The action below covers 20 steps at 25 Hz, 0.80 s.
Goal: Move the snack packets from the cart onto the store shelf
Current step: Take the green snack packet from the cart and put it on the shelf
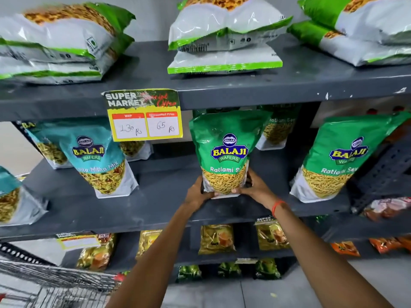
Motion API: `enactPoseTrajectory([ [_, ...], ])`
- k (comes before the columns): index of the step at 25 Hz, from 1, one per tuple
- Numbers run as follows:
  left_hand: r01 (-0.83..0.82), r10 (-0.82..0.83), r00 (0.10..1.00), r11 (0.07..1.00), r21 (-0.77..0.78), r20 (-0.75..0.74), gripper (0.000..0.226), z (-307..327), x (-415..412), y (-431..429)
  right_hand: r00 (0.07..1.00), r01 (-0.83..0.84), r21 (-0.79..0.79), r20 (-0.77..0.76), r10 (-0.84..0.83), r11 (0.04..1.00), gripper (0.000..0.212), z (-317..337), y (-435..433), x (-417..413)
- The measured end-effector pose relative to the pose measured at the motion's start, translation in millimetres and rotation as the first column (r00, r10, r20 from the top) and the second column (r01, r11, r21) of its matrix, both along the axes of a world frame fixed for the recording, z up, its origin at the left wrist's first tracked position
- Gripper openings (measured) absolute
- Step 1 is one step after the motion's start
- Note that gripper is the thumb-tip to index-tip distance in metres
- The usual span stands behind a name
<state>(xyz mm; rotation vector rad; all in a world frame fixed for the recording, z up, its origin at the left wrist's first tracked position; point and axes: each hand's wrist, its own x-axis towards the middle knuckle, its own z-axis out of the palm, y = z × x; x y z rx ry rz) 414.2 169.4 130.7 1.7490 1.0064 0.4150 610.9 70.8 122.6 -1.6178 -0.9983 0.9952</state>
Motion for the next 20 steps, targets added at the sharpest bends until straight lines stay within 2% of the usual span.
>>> enactPoseTrajectory([
  [8, -0.014, 0.014, 1.0, 1.0, -0.013, -0.023, 0.071, -3, -5, -29, 1.0, 0.001, -0.039, 0.025, 0.0, 0.999, 0.083, -5, -25, -6],
  [10, 0.015, -0.016, 0.999, 1.0, -0.02, -0.035, 0.08, 3, -8, -29, 0.999, 0.021, -0.051, 0.046, -0.019, 0.998, 0.096, 1, -28, -14],
  [11, 0.036, -0.037, 0.999, 0.999, -0.011, -0.033, 0.087, 5, -10, -30, 0.992, 0.088, -0.042, 0.09, -0.084, 0.995, 0.106, 4, -31, -22],
  [13, 0.038, -0.036, 0.999, 0.997, 0.07, -0.021, 0.099, 11, -15, -36, 0.914, 0.309, 0.085, 0.249, -0.321, 0.947, 0.121, 11, -41, -50],
  [15, -0.029, 0.022, 0.999, 0.972, 0.235, 0.035, 0.097, 19, -24, -43, 0.754, 0.396, 0.375, 0.389, -0.53, 0.838, 0.114, 17, -50, -86],
  [17, -0.104, 0.058, 0.991, 0.904, 0.414, 0.121, 0.087, 26, -40, -44, 0.634, 0.307, 0.58, 0.466, -0.616, 0.755, 0.094, 26, -42, -128],
  [20, -0.228, 0.112, 0.967, 0.779, 0.583, 0.228, 0.071, 34, -79, -29, 0.619, 0.113, 0.66, 0.538, -0.572, 0.743, 0.068, 36, -1, -190],
])
